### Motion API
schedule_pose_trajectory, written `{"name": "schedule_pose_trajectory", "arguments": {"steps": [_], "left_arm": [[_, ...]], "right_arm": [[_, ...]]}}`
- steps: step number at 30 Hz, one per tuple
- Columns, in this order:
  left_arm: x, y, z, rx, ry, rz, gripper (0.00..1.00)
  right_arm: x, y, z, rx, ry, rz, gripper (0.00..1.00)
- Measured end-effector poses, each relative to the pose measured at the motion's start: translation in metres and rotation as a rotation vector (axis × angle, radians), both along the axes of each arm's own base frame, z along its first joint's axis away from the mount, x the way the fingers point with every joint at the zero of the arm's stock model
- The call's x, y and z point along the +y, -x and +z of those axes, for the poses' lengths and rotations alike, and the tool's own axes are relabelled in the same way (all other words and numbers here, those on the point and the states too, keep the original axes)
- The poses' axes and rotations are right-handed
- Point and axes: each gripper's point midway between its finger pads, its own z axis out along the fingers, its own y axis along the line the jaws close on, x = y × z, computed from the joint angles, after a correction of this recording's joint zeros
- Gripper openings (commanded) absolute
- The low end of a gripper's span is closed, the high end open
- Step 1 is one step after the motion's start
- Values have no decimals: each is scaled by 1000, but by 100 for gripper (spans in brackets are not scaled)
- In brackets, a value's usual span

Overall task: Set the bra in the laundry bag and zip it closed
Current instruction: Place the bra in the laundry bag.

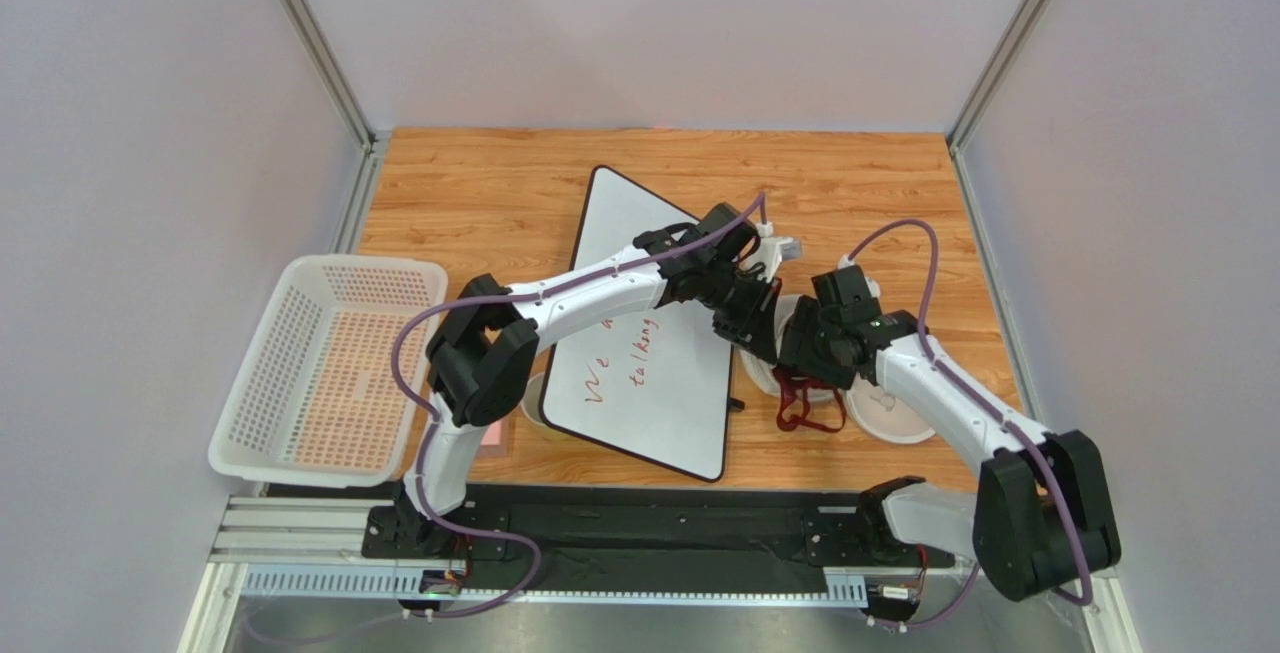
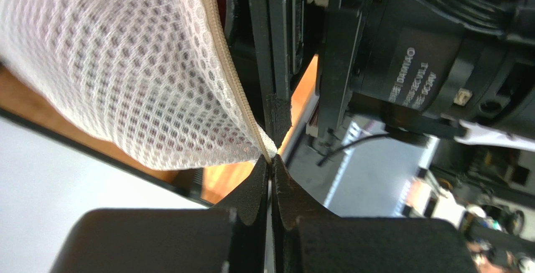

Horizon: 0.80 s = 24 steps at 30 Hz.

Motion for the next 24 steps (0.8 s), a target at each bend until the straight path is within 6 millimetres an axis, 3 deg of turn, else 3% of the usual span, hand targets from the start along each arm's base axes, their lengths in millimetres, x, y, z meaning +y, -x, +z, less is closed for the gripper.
{"name": "schedule_pose_trajectory", "arguments": {"steps": [3, 9, 16, 21, 24], "left_arm": [[-1, 8, 11, 24, 28, -23, 0], [-6, 26, 37, 54, 95, -89, 0], [-1, -1, 15, -5, 38, 0, 0], [3, -9, 8, -16, 17, 29, 0], [2, -9, 7, -18, 17, 29, 0]], "right_arm": [[-11, 16, 11, 9, 16, -23, 85], [-26, 41, 37, -8, 26, -62, 93], [-22, 66, 65, -26, -34, -39, 93], [-28, 75, 68, -10, -17, -51, 92], [-20, 80, 72, -18, -66, -27, 91]]}}
